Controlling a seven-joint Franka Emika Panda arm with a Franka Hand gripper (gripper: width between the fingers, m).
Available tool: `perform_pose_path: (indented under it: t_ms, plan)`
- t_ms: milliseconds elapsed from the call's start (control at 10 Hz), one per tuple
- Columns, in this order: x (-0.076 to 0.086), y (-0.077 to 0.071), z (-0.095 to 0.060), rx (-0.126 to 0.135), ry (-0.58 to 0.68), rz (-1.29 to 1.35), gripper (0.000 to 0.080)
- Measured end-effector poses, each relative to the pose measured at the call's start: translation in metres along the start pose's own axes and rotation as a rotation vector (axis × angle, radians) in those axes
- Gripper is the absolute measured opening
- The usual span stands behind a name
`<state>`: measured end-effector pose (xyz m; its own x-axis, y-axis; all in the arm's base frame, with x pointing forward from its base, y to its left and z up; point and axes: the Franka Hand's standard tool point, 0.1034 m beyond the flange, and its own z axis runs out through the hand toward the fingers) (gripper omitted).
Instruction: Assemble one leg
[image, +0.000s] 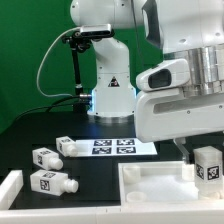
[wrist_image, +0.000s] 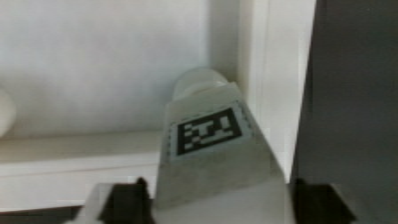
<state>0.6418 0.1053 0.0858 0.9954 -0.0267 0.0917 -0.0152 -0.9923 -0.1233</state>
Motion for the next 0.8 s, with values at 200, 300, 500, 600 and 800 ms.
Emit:
perform_pose_path:
  t_ms: [200,300,500,600,800]
  plan:
    - [0.0001,0.0004,0.0000,0.001,0.000,0.108,0.0285]
    - [0.0003,0.0005,-0.0001,-0.001,0.003,0.209,0.0285]
    - [0.0000,0.0023,0.0007,-0.010,0.017,0.536,0.0285]
    - [-0.0014,0.0037,0.0007,-0.007,0.037,0.753,0.0285]
    - [-0.0032,0.0035,0.0007,0.003,0.039,1.098,0.0286]
